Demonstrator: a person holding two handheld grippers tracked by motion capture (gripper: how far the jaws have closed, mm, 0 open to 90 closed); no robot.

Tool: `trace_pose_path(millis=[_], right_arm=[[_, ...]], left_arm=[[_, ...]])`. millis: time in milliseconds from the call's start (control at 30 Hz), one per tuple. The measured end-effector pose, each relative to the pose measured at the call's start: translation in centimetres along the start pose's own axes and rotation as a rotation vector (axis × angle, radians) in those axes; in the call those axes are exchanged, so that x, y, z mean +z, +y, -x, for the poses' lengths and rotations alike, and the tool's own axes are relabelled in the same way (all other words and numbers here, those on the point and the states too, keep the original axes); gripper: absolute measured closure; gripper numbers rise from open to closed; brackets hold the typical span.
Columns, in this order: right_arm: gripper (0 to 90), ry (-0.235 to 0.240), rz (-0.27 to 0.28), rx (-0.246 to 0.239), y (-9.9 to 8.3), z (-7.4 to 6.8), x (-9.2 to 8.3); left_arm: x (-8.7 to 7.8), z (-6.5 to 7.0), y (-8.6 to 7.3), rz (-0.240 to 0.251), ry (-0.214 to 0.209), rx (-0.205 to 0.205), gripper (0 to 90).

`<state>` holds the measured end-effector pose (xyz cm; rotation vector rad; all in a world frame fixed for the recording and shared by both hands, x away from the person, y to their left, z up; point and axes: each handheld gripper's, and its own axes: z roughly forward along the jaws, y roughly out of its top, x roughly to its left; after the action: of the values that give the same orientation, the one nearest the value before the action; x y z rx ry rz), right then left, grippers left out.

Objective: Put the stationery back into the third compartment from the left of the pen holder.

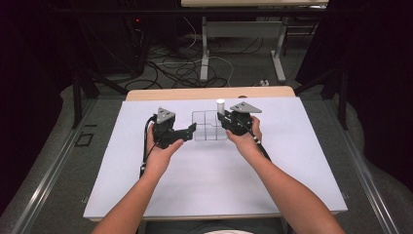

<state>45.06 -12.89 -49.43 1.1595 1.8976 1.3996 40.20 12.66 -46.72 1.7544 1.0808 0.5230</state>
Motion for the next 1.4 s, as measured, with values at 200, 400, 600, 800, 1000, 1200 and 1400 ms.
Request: trace_pose_path(millis=[200, 400, 600, 800, 1000, 1200, 1400], right_arm=[[70.6, -0.008, -0.023, -0.006, -0.4, 0.0, 0.6], [70.5, -0.014, -0.047, -0.008, -0.6, 0.2, 0.8], [70.5, -0.010, -0.065, -0.010, -0.9, 0.1, 1.1], [70.4, -0.010, -0.083, -0.005, -1.1, 0.0, 1.2], [67.5, -0.009, -0.086, 0.016, -1.0, 0.2, 0.9], [57.3, 0.026, -0.045, 0.021, -0.2, 0.6, -0.3], [43.4, 0.042, -0.040, 0.017, 0.2, 1.3, -2.0]], left_arm=[[-0.4, -0.5, -1.0, -0.006, 0.016, -0.020, 3.8], [-0.7, -0.7, -1.8, -0.015, 0.025, -0.021, 0.3], [-0.9, -1.2, -2.5, -0.033, 0.034, -0.039, 0.3], [-1.1, -1.4, -2.8, -0.033, 0.031, -0.052, 0.3], [-1.3, -1.5, -2.9, -0.031, 0.027, -0.059, 0.3], [-1.4, -1.7, -2.9, -0.029, 0.030, -0.060, 0.3], [-1.6, -2.0, -3.1, -0.035, 0.037, -0.062, 0.3]])
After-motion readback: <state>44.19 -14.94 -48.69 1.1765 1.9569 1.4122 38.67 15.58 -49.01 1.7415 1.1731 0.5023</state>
